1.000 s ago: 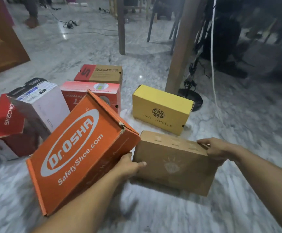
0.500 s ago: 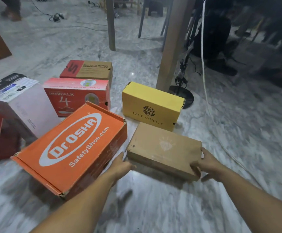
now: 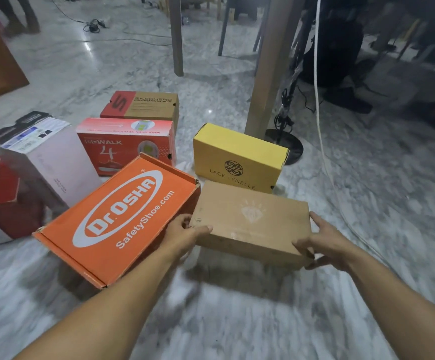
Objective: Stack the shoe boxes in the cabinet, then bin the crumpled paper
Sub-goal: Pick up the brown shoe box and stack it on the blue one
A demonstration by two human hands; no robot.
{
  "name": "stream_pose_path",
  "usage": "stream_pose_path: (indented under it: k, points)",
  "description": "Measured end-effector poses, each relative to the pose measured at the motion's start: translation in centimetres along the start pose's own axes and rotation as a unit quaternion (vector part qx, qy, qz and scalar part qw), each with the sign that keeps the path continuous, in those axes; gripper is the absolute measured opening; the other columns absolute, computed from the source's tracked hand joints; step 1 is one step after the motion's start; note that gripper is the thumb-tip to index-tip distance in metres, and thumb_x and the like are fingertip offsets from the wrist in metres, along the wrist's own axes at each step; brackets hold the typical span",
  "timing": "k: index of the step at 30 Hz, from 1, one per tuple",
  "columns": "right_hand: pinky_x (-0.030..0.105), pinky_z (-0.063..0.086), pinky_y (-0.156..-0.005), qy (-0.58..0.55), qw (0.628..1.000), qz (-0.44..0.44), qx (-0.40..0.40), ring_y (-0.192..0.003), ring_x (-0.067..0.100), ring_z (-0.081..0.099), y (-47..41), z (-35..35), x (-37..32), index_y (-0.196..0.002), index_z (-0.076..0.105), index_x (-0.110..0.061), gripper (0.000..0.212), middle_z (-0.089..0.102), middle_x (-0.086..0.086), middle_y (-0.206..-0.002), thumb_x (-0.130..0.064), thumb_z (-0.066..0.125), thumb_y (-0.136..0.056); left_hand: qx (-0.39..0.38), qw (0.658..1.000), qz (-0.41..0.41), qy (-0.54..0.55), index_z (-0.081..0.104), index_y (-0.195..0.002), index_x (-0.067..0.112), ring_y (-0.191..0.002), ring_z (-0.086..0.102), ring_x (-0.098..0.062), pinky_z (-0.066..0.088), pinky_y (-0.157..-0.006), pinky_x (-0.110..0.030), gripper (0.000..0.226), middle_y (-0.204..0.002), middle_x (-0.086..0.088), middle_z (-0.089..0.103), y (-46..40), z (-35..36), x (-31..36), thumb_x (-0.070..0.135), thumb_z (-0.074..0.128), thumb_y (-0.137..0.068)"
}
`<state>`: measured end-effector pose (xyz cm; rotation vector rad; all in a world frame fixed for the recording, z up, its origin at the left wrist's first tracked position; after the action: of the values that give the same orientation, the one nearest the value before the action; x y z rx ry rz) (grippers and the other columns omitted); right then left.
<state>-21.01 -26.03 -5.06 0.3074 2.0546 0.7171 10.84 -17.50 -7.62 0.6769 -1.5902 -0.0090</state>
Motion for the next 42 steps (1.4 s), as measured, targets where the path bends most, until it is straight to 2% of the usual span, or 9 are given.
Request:
stream_pose_path:
  k: [5,10,14,20,26,29,35,38,42]
  points:
    - [0.057,0.059,-0.066,0.012,0.997,-0.079,-0.022,-0.093,0.038,0.067,3.7,-1.0,-4.9,-0.14,0.039,-0.04,0.081,0.067,0.013,-0.111,-0.001,0.073,-0.078,0.035,0.998,0.052,0.009,0.046,-0.104,0.01,-0.082,0.058,-0.018,0.051,-0.07,-0.037,0.062,-0.102,-0.011,0.059,3.0,-2.8,3.8,0.024,0.086,-0.059]
    - [0.053,0.06,-0.072,0.072,0.984,-0.156,-0.042,-0.09,0.027,0.068,8.8,-0.5,-9.4,-0.12,0.042,-0.047,0.072,0.066,0.001,-0.106,-0.022,0.087,-0.069,0.007,0.995,0.095,0.012,0.033,-0.145,0.026,-0.103,0.062,-0.025,0.052,-0.072,-0.034,0.09,-0.118,-0.007,0.059,6.7,-6.6,8.5,0.015,0.084,-0.071]
    - [0.048,0.061,-0.07,0.126,0.966,-0.223,-0.043,-0.091,0.022,0.065,13.3,1.1,-13.6,-0.125,0.044,-0.041,0.081,0.061,-0.001,-0.11,-0.037,0.091,-0.059,0.0,0.989,0.146,-0.014,0.064,-0.106,0.034,-0.088,0.063,-0.015,0.05,-0.066,-0.027,0.049,-0.095,0.009,0.07,11.0,-10.7,12.1,0.013,0.085,-0.067]
    - [0.043,0.061,-0.059,0.171,0.932,-0.31,-0.072,-0.091,0.024,0.066,20.3,5.6,-20.2,-0.128,0.051,-0.035,0.091,0.062,0.001,-0.106,-0.042,0.093,-0.047,0.069,0.985,0.156,-0.035,0.064,-0.108,0.028,-0.092,0.064,-0.016,0.055,-0.076,-0.029,0.054,-0.101,0.004,0.07,17.7,-20.0,15.4,0.016,0.089,-0.062]
    - [0.048,0.061,-0.063,0.174,0.892,-0.389,-0.149,-0.079,0.022,0.072,27.9,12.0,-25.9,-0.115,0.062,-0.026,0.068,0.07,0.006,-0.093,-0.032,0.094,-0.054,0.166,0.97,0.152,-0.088,0.064,-0.117,0.021,-0.097,0.066,-0.016,0.058,-0.076,-0.031,0.079,-0.108,0.0,0.071,26.6,-30.5,16.6,0.039,0.092,-0.045]
    - [0.054,0.06,-0.064,0.187,0.869,-0.417,-0.187,-0.074,0.024,0.072,32.2,15.4,-28.0,-0.108,0.066,-0.023,0.069,0.073,0.009,-0.088,-0.035,0.096,-0.046,0.203,0.965,0.134,-0.095,0.054,-0.129,0.022,-0.099,0.061,-0.017,0.054,-0.061,-0.03,0.079,-0.115,-0.001,0.064,32.0,-34.9,16.6,0.031,0.091,-0.059]
    - [0.05,0.061,-0.059,0.192,0.824,-0.479,-0.233,-0.076,0.027,0.074,39.5,21.3,-31.5,-0.11,0.063,-0.02,0.067,0.072,0.012,-0.095,-0.024,0.095,-0.052,0.279,0.953,0.078,-0.085,0.038,-0.145,0.023,-0.116,0.051,-0.03,0.059,-0.07,-0.051,0.102,-0.127,-0.004,0.054,41.9,-41.4,16.4,0.023,0.091,-0.058]
    - [0.049,0.061,-0.06,0.188,0.802,-0.513,-0.242,-0.074,0.027,0.072,43.2,24.0,-33.1,-0.111,0.058,-0.024,0.067,0.071,0.012,-0.091,-0.026,0.094,-0.054,0.329,0.937,0.072,-0.09,0.033,-0.148,0.024,-0.115,0.05,-0.027,0.057,-0.066,-0.043,0.107,-0.13,-0.003,0.051,46.4,-44.2,17.3,0.028,0.091,-0.059]
    - [0.039,0.06,-0.055,0.176,0.768,-0.557,-0.263,-0.073,0.023,0.069,48.7,27.6,-35.3,-0.116,0.055,-0.02,0.076,0.069,0.008,-0.092,-0.033,0.093,-0.052,0.392,0.912,0.075,-0.093,0.053,-0.131,0.025,-0.111,0.055,-0.022,0.055,-0.073,-0.038,0.092,-0.123,0.0,0.06,51.8,-48.4,18.8,0.038,0.093,-0.049]
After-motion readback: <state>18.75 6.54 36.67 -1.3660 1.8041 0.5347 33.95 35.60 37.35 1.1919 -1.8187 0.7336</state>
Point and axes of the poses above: each hand's wrist, its own y-axis away from the middle knuckle, its own z-axis out of the palm, x = y × z, the point moved 7 cm from there along -y, towards the middle knuckle
